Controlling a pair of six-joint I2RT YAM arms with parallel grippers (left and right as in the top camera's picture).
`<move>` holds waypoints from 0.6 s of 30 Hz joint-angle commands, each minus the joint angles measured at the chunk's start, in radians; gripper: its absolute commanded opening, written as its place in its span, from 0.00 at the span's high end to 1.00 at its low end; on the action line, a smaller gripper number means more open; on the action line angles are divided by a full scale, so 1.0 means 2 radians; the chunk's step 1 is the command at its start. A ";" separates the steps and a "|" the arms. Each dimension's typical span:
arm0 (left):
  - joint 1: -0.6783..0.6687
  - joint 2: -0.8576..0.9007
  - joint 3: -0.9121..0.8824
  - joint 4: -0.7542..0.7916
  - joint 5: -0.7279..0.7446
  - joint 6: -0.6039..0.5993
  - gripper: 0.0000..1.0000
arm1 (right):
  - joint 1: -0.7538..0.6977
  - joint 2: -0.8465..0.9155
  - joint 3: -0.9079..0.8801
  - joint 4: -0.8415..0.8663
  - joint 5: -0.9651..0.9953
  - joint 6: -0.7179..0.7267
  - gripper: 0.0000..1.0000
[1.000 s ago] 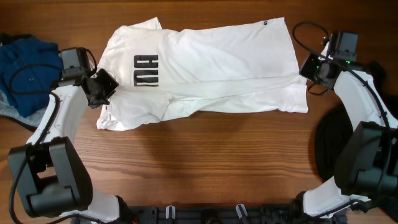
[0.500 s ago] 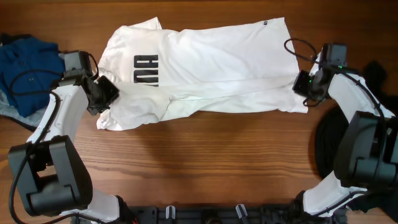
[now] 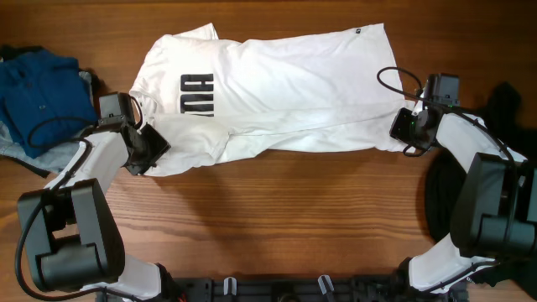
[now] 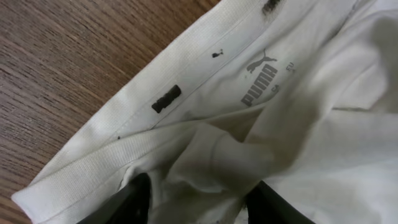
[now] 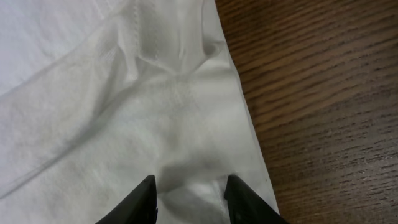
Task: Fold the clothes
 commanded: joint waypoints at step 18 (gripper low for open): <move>-0.010 -0.105 0.064 -0.119 -0.004 0.046 0.19 | -0.005 -0.015 -0.030 -0.143 0.100 0.085 0.67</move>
